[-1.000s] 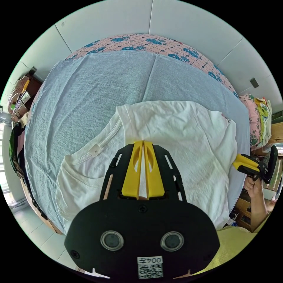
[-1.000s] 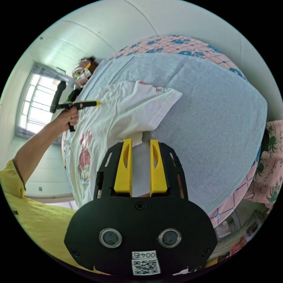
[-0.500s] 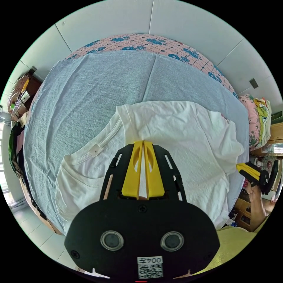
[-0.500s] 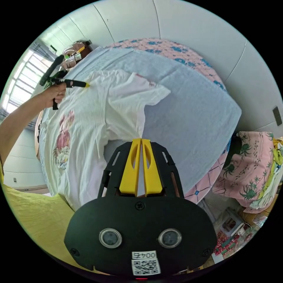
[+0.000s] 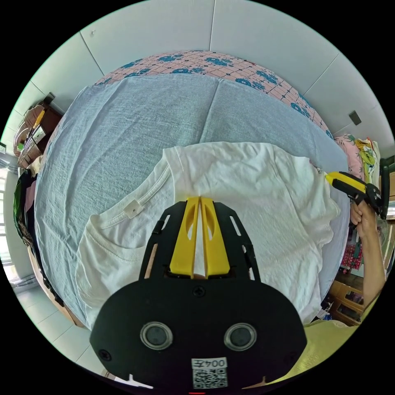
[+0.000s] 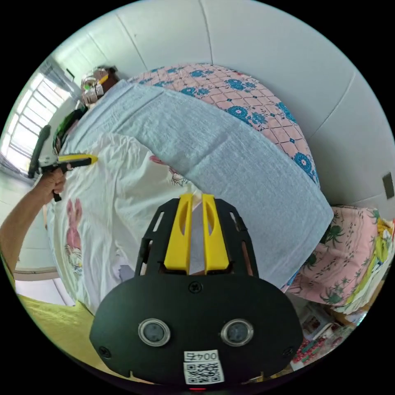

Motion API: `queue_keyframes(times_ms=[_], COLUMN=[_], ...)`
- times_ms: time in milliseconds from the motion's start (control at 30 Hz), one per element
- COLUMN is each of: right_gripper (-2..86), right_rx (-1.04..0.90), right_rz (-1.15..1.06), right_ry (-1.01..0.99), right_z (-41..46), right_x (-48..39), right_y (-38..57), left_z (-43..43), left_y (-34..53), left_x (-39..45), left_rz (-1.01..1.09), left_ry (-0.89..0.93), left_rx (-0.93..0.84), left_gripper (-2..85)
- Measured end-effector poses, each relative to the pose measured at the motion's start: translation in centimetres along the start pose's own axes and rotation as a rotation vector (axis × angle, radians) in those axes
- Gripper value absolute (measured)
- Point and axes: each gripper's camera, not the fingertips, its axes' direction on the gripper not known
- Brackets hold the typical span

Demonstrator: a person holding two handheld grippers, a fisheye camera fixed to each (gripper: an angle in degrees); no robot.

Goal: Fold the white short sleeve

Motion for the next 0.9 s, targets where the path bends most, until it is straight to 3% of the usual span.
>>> queue_keyframes(times_ms=[100, 233, 400, 633, 900], right_gripper=[4.3, 5.5, 6.0, 8.8, 8.1], right_rx=[0.005, 0.183, 0.147, 0.056, 0.104], right_rz=[0.047, 0.108, -0.101, -0.302, -0.583], right_ry=[0.074, 0.09, -0.145, -0.287, -0.389], right_z=[-0.7, -4.7, -5.6, -4.0, -4.5], right_x=[0.4, 0.7, -4.0, -11.5, -24.0], right_y=[-0.5, 0.1, 0.2, 1.5, -1.1], left_z=[-1.6, -6.9, -10.4, -12.3, -10.2], left_y=[3.0, 10.4, 25.1, 48.3, 56.8], left_x=[-1.3, -4.5, -12.6, -28.2, -32.0], left_rz=[0.003, -0.036, -0.188, -0.407, -0.421], left_ry=[0.036, 0.099, 0.017, -0.192, 0.012], left_rx=[0.052, 0.251, 0.349, 0.255, 0.206], left_gripper=[5.1, 6.6, 7.1, 10.0, 9.9])
